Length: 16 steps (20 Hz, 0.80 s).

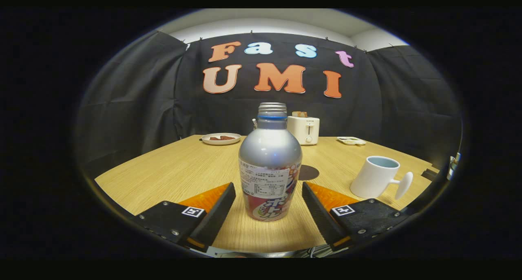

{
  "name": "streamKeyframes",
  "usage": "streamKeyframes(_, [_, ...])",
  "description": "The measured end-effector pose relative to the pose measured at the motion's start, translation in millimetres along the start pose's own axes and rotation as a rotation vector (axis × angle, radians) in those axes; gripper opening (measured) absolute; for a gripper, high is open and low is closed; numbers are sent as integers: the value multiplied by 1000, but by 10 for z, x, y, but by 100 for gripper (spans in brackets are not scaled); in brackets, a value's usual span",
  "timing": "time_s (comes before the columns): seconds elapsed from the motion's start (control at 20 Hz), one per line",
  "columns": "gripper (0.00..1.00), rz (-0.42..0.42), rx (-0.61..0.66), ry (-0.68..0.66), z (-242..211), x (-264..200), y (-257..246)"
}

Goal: Take the bottle from table, then pour the juice into the cup, finally place the bottle on the coaster

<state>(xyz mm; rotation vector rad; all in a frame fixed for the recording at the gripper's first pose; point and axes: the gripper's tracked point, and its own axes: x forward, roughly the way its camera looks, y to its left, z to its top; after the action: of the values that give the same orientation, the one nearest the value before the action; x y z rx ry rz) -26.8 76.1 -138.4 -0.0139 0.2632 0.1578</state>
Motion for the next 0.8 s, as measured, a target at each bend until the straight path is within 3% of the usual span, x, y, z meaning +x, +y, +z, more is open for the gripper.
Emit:
streamKeyframes(0.15, [96, 0, 2, 3, -20, 13, -4])
streamKeyframes(0.4, [77, -9, 17, 6, -1, 4, -40])
streamKeyframes(0.8, [76, -34, 155, -57, 309, -82, -215])
